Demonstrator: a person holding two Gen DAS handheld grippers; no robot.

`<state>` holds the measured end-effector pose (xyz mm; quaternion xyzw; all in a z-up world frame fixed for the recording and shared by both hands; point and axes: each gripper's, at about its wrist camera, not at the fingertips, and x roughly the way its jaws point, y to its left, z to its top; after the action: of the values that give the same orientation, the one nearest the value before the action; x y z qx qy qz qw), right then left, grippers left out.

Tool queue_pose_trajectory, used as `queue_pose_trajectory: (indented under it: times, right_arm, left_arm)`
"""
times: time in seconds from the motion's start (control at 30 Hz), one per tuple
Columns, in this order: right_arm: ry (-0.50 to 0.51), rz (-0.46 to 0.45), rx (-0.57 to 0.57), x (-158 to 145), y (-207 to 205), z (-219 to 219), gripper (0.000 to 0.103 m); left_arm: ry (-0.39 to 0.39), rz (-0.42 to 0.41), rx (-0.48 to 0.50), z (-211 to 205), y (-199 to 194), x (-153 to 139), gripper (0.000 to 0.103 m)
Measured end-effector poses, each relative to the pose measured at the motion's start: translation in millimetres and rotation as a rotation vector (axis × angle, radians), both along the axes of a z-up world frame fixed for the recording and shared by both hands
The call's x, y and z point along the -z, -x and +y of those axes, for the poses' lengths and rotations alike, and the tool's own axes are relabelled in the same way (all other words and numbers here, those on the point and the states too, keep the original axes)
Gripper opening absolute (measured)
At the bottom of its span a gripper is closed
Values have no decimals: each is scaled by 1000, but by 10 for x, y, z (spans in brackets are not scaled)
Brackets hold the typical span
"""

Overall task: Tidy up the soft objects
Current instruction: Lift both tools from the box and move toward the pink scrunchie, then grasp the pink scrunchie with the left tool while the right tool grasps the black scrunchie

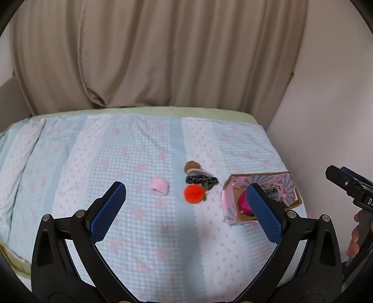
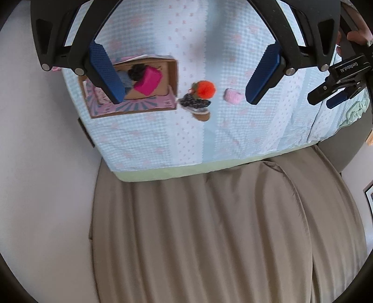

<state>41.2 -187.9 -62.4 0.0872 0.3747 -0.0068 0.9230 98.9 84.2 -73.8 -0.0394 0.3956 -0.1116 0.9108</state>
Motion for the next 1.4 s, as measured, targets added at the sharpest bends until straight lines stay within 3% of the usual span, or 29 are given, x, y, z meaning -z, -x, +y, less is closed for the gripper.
queue_pose_trajectory:
  times: [0.3,0.47,0.93,1.17,1.27,1.33,1.4]
  right_arm:
    - [-28,68,14,388,-434,507,103]
    - [11,110,-1,846,-877,749,103]
    - [67,285,-69,2589,-2143,932,98]
    - [68,361,-73,3284,-2618,880,98]
    - [173,364,-127,3433,-2725,1027,97]
    - [170,401,-136,3585,-2775,1071,95]
    - [179,432,-132,3714,-2802,1059,83]
  left_arm:
    - [0,62,17,477,-417,370,103]
    - [-5,96,47,578,-810,767,103]
    - [-9,234,99,319,-1869,2480,103]
    - [-6,288,116,99,-2246,3287,102]
    - [-15,311,123,5,-2329,3553,102]
    - [-21,327,125,-47,-2361,3681,99]
    - [-27,343,127,-83,-2384,3802,94]
